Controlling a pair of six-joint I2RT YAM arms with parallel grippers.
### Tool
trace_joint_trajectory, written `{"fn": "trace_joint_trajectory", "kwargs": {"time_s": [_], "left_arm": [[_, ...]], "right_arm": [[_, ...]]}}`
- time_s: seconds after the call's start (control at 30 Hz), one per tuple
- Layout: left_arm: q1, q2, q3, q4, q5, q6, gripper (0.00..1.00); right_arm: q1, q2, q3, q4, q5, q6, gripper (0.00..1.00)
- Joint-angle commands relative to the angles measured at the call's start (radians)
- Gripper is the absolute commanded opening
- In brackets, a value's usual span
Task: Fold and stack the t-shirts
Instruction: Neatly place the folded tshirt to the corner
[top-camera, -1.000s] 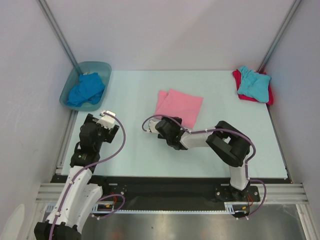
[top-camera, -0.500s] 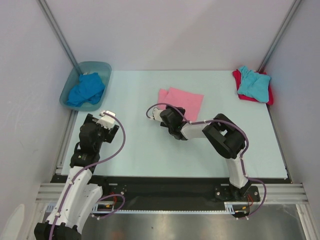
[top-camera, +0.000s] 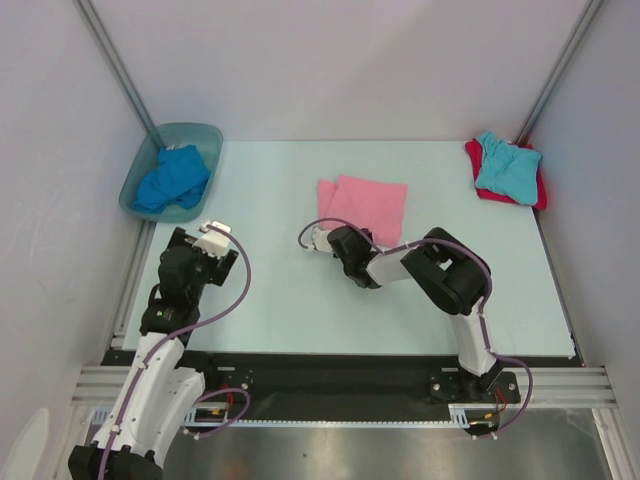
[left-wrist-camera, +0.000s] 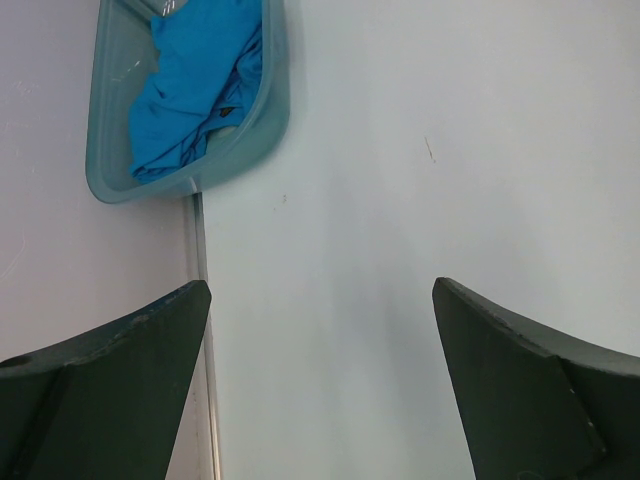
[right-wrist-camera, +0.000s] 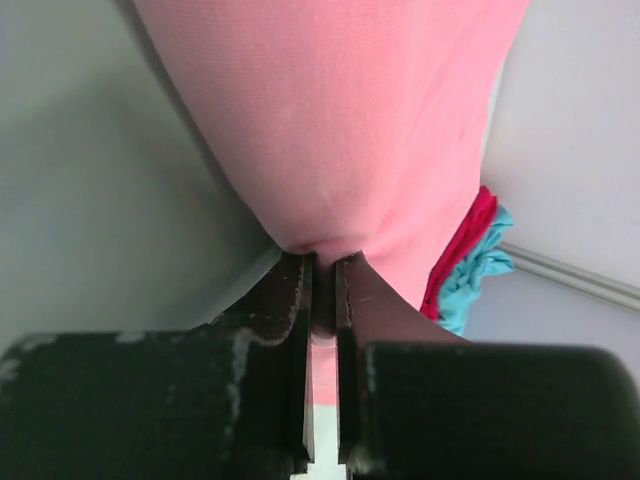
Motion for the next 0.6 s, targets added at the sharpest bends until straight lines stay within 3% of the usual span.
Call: {"fn": "trace_joint_trajectory", "kwargs": {"time_s": [0.0,0.33,0.57], "left_arm": [[-0.006,-0.008,0.023,0.021,0.005,-0.004,1.0],[-0.007,-0.002,0.021,0.024,0.006,-0.004,1.0],[-0.006,-0.002,0.021,0.023,0.005,-0.004,1.0]], "right_arm": [[-0.013,-0.034,-0.094,0.07,0.082,-0.122,0.0],[-0.029,-0.216,-0.104,0.249,0.124,-0.34,0.0],[-0.065,-0.301,-0.03,0.26,0.107,-0.422,0.0]]}}
